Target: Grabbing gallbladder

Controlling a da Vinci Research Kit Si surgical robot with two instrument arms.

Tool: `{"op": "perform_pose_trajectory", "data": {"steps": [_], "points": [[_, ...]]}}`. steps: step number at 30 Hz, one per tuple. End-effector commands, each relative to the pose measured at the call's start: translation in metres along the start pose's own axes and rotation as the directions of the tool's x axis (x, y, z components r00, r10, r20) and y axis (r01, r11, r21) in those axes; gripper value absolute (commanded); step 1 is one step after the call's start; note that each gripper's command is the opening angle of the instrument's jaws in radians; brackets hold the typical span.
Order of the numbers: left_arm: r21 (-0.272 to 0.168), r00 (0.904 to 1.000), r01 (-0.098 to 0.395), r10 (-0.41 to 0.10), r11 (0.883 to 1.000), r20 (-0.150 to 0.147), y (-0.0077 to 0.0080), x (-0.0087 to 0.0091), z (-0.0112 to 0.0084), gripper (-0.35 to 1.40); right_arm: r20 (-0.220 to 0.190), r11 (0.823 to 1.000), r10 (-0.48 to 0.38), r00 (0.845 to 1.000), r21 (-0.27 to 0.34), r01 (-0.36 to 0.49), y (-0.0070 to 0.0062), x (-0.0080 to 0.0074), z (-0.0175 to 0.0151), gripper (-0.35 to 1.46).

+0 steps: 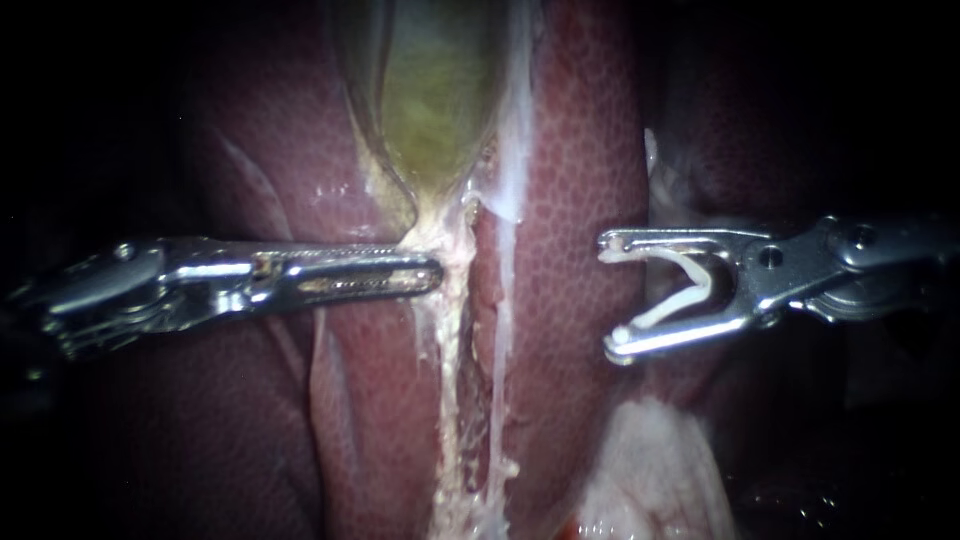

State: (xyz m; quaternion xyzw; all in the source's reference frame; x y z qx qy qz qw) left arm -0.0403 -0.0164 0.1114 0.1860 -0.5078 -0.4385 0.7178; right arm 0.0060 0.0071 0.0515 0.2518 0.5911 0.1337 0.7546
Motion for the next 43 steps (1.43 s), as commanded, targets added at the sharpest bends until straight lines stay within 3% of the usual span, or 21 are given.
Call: {"op": "perform_pose_trajectory", "data": {"steps": [1, 7, 14, 22, 43], "points": [[-0.002, 1.0, 0.004, -0.004, 1.0, -0.006, -0.0001, 0.0001, -0.0001, -0.35, 0.0, 1.0, 0.0, 1.0, 0.0, 0.0, 0.0, 0.0, 0.0, 0.6], [-0.008, 0.9999, 0.008, -0.008, 1.0, -0.014, -0.0012, -0.0006, -0.0012, -0.35, 0.0, 1.0, 0.0, 1.0, 0.0, 0.0, 0.0, 0.0, 0.0, 0.6], [0.006, 0.9994, 0.025, -0.024, 1.0, -0.025, -0.0029, -0.0036, -0.0045, -0.35, 0.0, 1.0, 0.0, 1.0, 0.0, 0.0, 0.0, -0.0001, -0.0001, 0.6], [0.007, 0.9997, 0.025, -0.025, 1.0, -0.004, -0.0035, -0.0061, -0.0074, -0.35, 0.0, 1.0, 0.0, 1.0, 0.0, 0.0, 0.0001, -0.0001, -0.0002, 0.6], [-0.001, 0.9998, 0.018, -0.018, 1.0, 0.004, -0.0036, -0.0063, -0.0077, -0.35, 0.0, 1.0, 0.0, 1.0, 0.0, 0.0, 0.0001, -0.0001, -0.0002, 0.6]]}}
